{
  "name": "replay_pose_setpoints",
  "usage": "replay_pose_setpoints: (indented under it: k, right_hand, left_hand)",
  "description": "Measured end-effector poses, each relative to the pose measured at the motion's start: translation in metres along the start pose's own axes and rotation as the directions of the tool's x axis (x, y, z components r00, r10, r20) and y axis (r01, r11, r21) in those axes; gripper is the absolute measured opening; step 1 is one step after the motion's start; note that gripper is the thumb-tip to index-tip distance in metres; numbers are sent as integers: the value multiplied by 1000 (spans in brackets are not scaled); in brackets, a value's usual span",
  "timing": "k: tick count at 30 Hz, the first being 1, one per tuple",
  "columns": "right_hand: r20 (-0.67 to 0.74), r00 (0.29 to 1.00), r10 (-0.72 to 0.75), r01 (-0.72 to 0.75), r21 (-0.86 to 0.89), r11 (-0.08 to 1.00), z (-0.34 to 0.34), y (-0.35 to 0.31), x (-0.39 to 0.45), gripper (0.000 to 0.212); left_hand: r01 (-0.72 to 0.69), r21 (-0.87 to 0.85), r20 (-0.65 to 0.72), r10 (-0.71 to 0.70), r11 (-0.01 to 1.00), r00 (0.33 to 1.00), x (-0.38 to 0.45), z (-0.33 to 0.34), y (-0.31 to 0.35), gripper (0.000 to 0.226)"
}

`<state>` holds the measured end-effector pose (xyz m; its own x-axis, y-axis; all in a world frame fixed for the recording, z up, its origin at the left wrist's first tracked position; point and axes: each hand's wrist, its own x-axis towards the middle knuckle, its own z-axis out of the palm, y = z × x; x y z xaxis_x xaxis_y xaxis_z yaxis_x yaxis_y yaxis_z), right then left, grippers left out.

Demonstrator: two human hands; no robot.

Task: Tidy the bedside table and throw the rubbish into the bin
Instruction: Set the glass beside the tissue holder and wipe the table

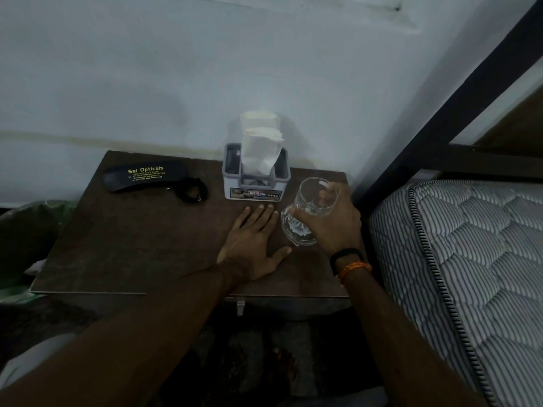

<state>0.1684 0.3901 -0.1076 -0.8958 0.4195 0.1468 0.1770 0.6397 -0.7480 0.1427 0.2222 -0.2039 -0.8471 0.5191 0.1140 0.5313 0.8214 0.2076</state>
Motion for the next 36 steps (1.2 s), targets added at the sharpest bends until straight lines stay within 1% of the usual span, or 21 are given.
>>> replay_pose_setpoints:
  k: [6,10,11,13,16,18,23,30,36]
  right_hand:
    - [-4,1000,-14,14,49,999,3,7,-5,85]
    - [30,999,38,-41,103,994,10,15,-10,110]
    - [40,998,52,-57,121,991,12,18,-13,113]
    - [49,996,68,-75,139,987,19,24,-20,113]
    - [52,994,92,-96,74,993,29,33,-25,112]
    - [46,993,105,-106,39,994,32,37,-23,106]
    - [18,996,93,-93,13,996,33,41,-10,93]
    - [-23,989,147,-145,72,987,31,43,23,98]
    - [0,985,173,-172,104,979,30,40,52,91]
  left_hand:
    - [-6,-6,-15,6,1000,1000,0,0,0,88]
    - [-17,-10,-6,17,1000,1000,-1,-1,-1,85]
    - [-24,-15,-2,24,1000,1000,-1,-1,-2,84]
    - [-36,-24,4,36,999,999,-1,-2,-3,82]
    - [-40,-27,10,40,999,999,-2,-2,-3,80]
    - [-36,-28,1,36,999,999,-2,-1,-2,80]
    - [-32,-25,-7,31,999,999,-2,-1,-1,79]
    - [-22,-17,-17,22,1000,1000,-1,1,0,79]
    - [-20,-17,-30,20,1000,999,-1,2,1,79]
